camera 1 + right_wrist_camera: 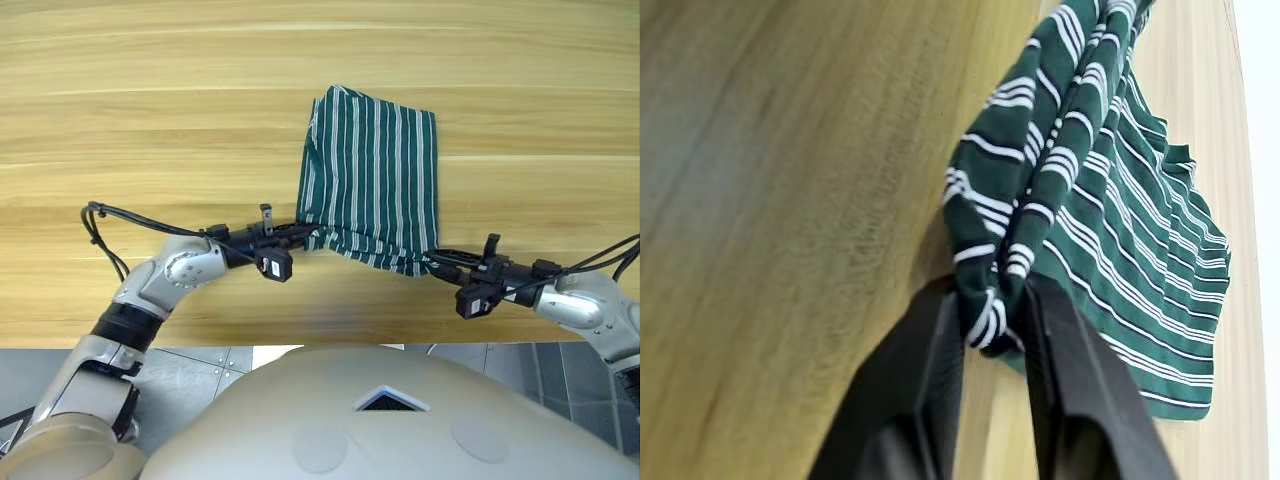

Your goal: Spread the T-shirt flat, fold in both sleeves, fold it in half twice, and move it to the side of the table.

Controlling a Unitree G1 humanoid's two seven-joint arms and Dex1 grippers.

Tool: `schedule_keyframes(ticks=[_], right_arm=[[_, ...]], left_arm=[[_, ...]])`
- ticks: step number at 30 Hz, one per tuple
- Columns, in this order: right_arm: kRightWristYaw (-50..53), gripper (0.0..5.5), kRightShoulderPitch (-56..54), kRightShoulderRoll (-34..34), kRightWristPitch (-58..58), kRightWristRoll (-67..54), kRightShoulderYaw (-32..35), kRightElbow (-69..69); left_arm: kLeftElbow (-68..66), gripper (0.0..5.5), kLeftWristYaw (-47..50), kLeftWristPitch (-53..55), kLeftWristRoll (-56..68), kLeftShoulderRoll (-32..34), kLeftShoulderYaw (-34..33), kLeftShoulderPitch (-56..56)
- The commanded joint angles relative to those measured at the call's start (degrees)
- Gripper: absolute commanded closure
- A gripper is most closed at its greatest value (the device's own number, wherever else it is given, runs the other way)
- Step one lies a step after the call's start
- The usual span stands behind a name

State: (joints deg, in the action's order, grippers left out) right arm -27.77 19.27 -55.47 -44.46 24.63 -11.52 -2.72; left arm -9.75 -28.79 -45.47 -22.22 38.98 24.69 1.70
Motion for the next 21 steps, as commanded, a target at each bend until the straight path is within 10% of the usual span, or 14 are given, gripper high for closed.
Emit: schedule_keyframes(ticks=[1, 21], right_arm=[[0.0, 5.12, -1.6, 0.9, 0.0, -0.2, 0.3, 0.1], [-1.3, 5.29, 8.7, 1.2, 5.1, -9.1, 9.1, -8.6]], left_arm=[[-1.1, 5.44, -1.8, 2.2, -2.0, 1.2, 1.2, 2.5], [15.5, 5.44, -1.7, 8.5, 7.9, 7.5, -6.5, 22.6]])
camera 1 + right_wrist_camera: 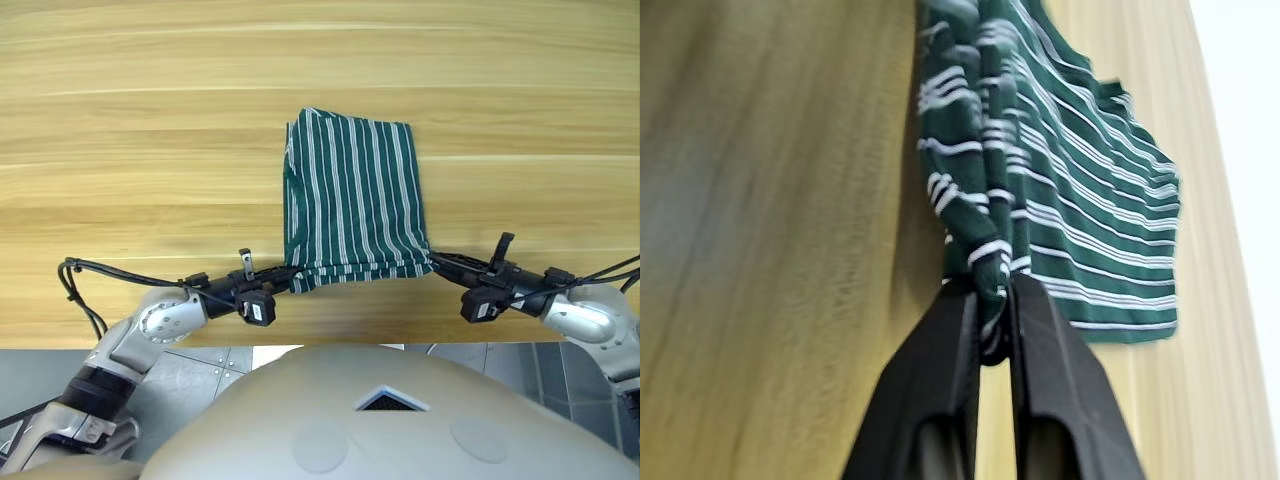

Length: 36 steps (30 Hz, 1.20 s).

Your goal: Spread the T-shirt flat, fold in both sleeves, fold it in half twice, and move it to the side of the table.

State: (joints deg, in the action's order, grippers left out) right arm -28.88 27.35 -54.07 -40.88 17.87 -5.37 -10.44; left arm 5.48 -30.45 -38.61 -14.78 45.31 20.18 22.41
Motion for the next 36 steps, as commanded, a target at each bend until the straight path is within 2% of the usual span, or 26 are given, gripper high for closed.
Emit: schedule_keyframes(ticks=[1, 5, 9, 18, 25, 36], right_arm=[[-0.1, 5.29, 0.2, 0.1, 1.7, -3.5, 3.7, -1.0], [0.2, 5.29, -3.4, 2.3, 2.6, -7.5, 4.5, -1.1], [0.7, 5.29, -7.8, 6.3, 3.8, -6.5, 2.3, -0.8], [3.8, 5.29, -17.1, 13.4, 6.9, -0.8, 0.9, 3.7], [10.0, 5.29, -28.6, 18.5, 9.5, 8.0, -1.9, 15.6], [16.9, 5.29, -39.8, 23.2, 11.5, 12.7, -6.1, 30.4]], left_arm=[[0.4, 5.44, 0.4, 1.8, 1.7, 0.5, -2.9, 1.4], [-1.1, 5.44, 1.9, 3.6, 4.6, -3.5, -4.9, -2.5], [-3.9, 5.44, 3.8, 5.0, 2.4, -8.1, -4.4, -7.1], [-8.8, 5.44, 6.5, 8.5, 0.5, -13.8, -5.3, -15.7], [-14.5, 5.44, 8.6, 9.5, -1.0, -16.7, -6.0, -23.6], [-27.6, 5.44, 10.5, 9.1, -2.4, -20.0, -5.5, -33.5]])
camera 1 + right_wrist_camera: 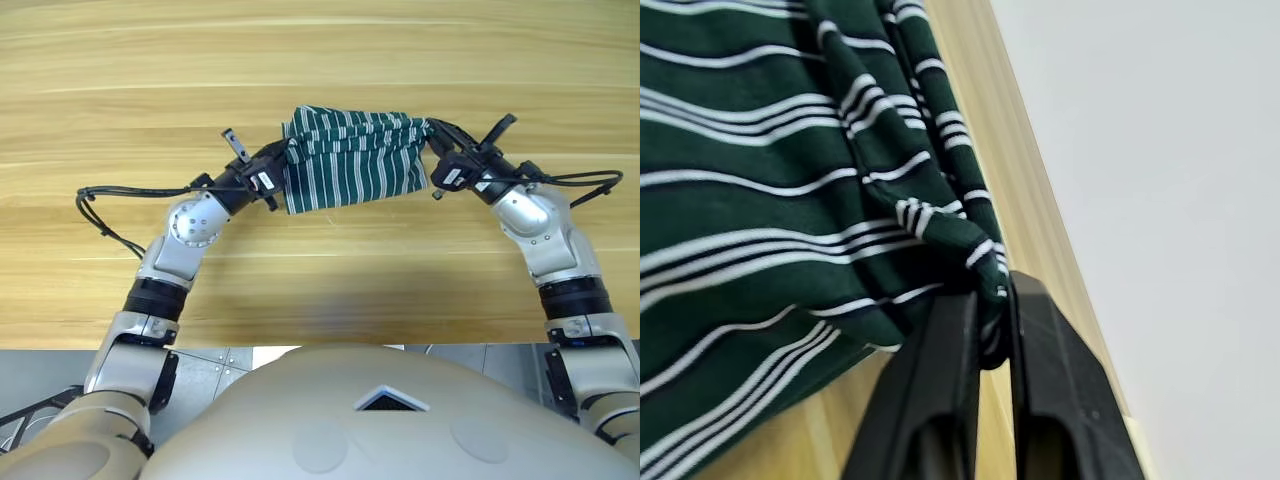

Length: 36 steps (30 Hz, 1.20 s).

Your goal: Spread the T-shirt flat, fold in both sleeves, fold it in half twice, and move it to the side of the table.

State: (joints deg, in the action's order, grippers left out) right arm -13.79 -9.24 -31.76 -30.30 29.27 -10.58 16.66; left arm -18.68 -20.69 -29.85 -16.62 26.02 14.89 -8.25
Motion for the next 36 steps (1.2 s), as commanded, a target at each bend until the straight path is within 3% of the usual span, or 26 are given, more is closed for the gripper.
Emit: schedule_keyframes(ticks=[1, 8, 10, 11, 17, 22, 26, 30, 33, 36], right_arm=[[2.3, 5.29, -3.7, 1.0, 0.9, 1.6, -1.2, 4.0], [5.9, 5.29, -7.9, 2.7, 0.6, 3.9, -4.0, 11.2], [7.6, 4.78, -10.1, 3.3, 0.4, 5.1, -5.0, 14.6], [8.2, 4.64, -11.1, 3.6, 0.3, 5.3, -5.4, 16.1], [15.0, 3.68, -20.6, 8.2, 1.4, 7.0, -7.7, 31.0], [21.0, 2.65, -28.9, 13.3, 2.4, 7.5, -9.9, 43.3], [24.8, 2.27, -32.5, 15.6, 3.3, 6.6, -9.8, 48.4], [29.0, 2.27, -31.7, 15.4, 2.4, 5.4, -8.8, 46.8], [34.1, 2.27, -27.7, 14.7, 0.4, 1.3, -4.3, 37.8], [25.8, 2.27, -17.5, 20.0, -1.1, -6.9, -5.0, 20.9]], left_arm=[[-4.7, 5.44, 0.9, 0.1, -0.8, -0.9, 0.0, -3.7], [-13.1, 5.44, 1.2, -0.6, -1.4, -3.1, 0.8, -8.5], [-16.3, 5.44, 1.3, -0.9, -1.3, -4.1, 0.9, -10.6], [-17.6, 5.09, 1.2, -1.0, -0.9, -4.5, 0.6, -11.2], [-26.7, 4.3, 3.6, -1.5, 1.0, -6.3, -2.1, -16.8], [-37.7, 3.32, 9.2, -1.3, 1.8, -8.3, -4.8, -23.4], [-44.0, 2.7, 14.7, -0.4, 1.7, -8.9, -6.8, -27.1], [-48.1, 2.51, 20.1, -0.5, 2.7, -7.5, -9.6, -27.5], [-48.2, 2.51, 24.3, -2.9, 5.9, -5.9, -14.0, -25.3], [-45.9, 2.51, 28.4, -8.0, 11.5, -5.4, -20.6, -20.8]])
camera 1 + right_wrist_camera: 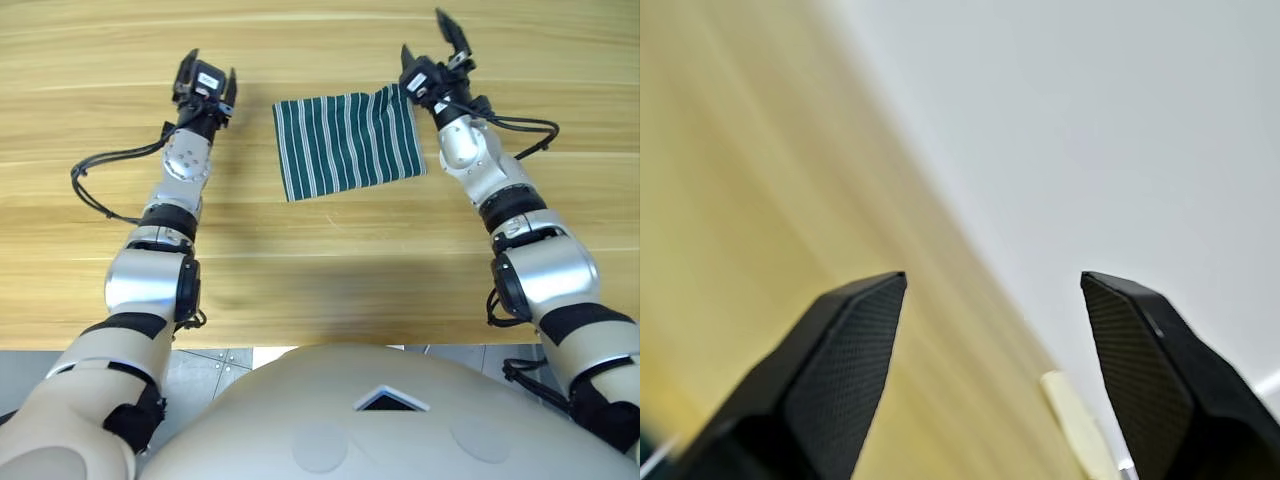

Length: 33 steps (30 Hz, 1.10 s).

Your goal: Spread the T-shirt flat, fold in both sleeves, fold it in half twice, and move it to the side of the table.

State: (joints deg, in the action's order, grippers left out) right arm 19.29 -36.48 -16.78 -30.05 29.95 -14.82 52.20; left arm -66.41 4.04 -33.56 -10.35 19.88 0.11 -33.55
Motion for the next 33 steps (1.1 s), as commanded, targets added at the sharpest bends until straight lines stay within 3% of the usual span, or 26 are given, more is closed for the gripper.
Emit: schedule_keyframes(ticks=[1, 5, 10, 16, 25, 33], right_arm=[[-9.9, 2.27, 12.6, 7.4, -0.8, -8.6, -3.1, -18.1], [-15.9, 2.27, 14.8, 13.9, 4.3, -9.1, -7.5, -17.9], [-20.0, 2.27, 15.6, 14.2, 7.8, -10.7, -6.2, -19.3], [-22.6, 2.27, 9.9, 16.5, 13.4, -18.3, 0.8, -14.2], [-25.0, 2.27, 8.4, 15.9, 24.7, -21.6, 5.2, -9.0], [-20.6, 2.27, -2.4, 16.3, 27.1, -22.4, 8.9, 11.5]], left_arm=[[2.5, 2.51, 4.3, -5.9, 6.6, 0.1, -7.2, 5.8], [3.9, 2.51, 5.4, -8.8, 9.3, -3.3, -9.3, 8.8], [3.2, 2.51, 5.0, -9.2, 9.5, -6.0, -9.8, 9.7], [3.0, 2.51, 5.1, -9.4, 9.8, -7.3, -10.2, 9.7], [4.2, 2.51, 5.0, -9.5, 10.0, -8.0, -10.6, 10.0], [4.5, 2.51, 4.6, -8.9, 10.2, -8.6, -10.9, 9.3]])
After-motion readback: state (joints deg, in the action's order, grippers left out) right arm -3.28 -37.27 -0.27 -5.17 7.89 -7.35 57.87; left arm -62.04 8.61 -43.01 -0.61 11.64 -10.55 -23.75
